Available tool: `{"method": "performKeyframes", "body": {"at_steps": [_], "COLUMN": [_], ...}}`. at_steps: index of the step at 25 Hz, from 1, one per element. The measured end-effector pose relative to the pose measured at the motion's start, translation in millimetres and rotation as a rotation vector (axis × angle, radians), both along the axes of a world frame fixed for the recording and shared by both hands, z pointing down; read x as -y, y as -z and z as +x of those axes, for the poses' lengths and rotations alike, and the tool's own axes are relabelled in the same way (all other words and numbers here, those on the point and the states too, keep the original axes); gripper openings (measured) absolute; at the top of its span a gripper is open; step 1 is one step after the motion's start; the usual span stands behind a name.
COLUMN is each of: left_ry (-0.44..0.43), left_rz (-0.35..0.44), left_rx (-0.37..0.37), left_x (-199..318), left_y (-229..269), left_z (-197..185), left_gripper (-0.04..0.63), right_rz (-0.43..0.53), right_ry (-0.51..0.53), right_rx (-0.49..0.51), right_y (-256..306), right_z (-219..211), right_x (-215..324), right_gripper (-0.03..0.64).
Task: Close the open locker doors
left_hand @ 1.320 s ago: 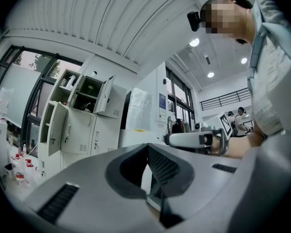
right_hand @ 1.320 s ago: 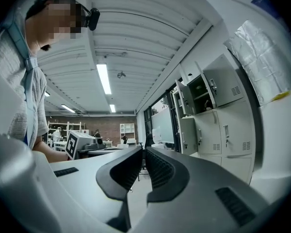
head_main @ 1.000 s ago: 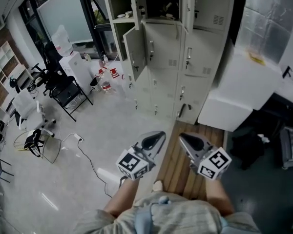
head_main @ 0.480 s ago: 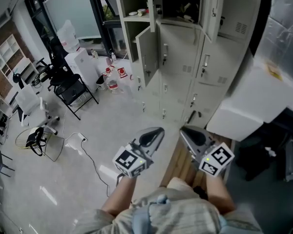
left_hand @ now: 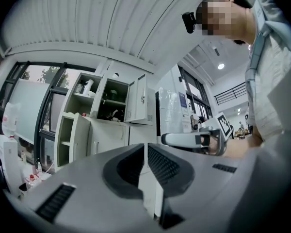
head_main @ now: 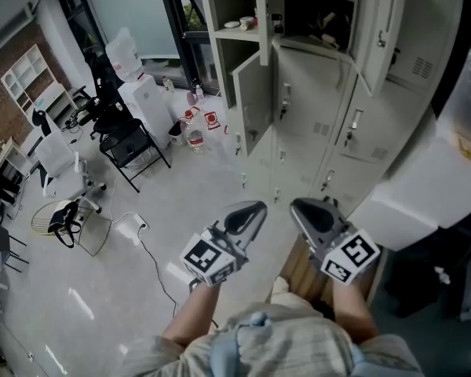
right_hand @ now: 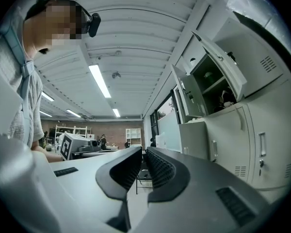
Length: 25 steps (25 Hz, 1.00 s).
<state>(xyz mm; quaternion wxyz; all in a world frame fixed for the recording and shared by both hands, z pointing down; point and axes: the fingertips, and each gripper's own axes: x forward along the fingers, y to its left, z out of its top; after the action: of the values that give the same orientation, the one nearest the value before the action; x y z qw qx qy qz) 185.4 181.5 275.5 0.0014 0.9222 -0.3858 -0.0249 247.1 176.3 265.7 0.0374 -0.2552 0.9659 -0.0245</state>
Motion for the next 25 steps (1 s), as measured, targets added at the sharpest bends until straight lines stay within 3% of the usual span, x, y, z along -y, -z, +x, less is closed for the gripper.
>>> {"method": "performKeyframes", "body": {"at_steps": [13, 25], "left_ry": [0.107, 0.241], "left_rz": [0.048, 0.037], "left_rx": [0.000, 0.033], "left_x": [125.0, 174.7], "left_y": [39.5, 32.2], "left_z": [-14.7, -29.0], "left_gripper": [0.005, 0.031], "right_rz": [0.076, 0.061], "right_ry": [0.065, 0.151], "right_rx": [-0.020, -0.050], "right_y": [43.3, 28.9], "right_z": [-15.0, -31.1], "right_x": [127.4, 176.3], "right_gripper": [0.008, 0.025]}}
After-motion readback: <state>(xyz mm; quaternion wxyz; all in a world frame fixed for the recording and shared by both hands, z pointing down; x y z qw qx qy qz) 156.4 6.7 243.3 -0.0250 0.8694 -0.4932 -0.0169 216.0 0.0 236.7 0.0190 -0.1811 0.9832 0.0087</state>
